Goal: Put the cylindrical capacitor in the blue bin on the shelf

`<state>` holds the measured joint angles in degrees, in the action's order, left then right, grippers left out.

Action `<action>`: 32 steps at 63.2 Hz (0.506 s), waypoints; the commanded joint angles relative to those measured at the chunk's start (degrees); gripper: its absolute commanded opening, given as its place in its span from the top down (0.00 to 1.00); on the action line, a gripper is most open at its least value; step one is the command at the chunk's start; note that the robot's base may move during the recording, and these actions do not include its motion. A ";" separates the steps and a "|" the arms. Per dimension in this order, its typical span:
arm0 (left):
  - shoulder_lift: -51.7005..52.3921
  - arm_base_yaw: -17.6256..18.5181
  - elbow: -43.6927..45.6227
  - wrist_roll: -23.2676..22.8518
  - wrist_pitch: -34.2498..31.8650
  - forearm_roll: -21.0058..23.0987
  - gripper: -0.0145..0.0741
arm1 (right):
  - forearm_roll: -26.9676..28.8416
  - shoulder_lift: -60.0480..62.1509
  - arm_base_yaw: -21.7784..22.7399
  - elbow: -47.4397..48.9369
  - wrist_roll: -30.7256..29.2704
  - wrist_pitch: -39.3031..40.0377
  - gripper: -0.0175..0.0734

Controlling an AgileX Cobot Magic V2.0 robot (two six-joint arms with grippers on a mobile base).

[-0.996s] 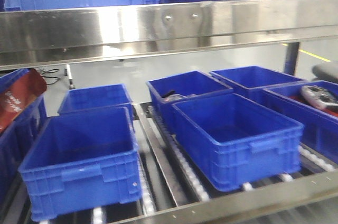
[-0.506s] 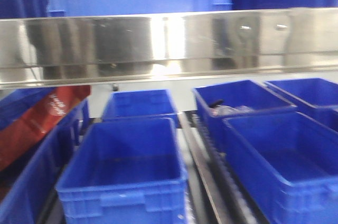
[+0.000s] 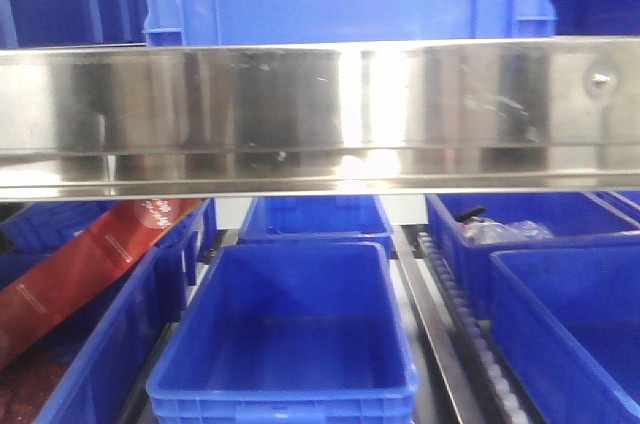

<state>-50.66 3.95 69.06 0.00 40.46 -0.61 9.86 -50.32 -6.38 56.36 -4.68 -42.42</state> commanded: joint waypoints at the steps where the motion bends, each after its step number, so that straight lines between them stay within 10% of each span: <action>1: 0.35 0.35 0.36 0.00 -1.27 0.20 0.96 | -0.24 0.26 -0.10 0.51 -0.40 0.86 0.99; 32: 0.35 0.35 0.36 0.00 -1.27 0.20 0.96 | -0.24 0.26 -0.10 0.51 -0.40 0.86 0.99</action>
<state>-50.66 3.95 69.06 0.00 40.46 -0.61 9.86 -50.32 -6.38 56.36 -4.68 -42.42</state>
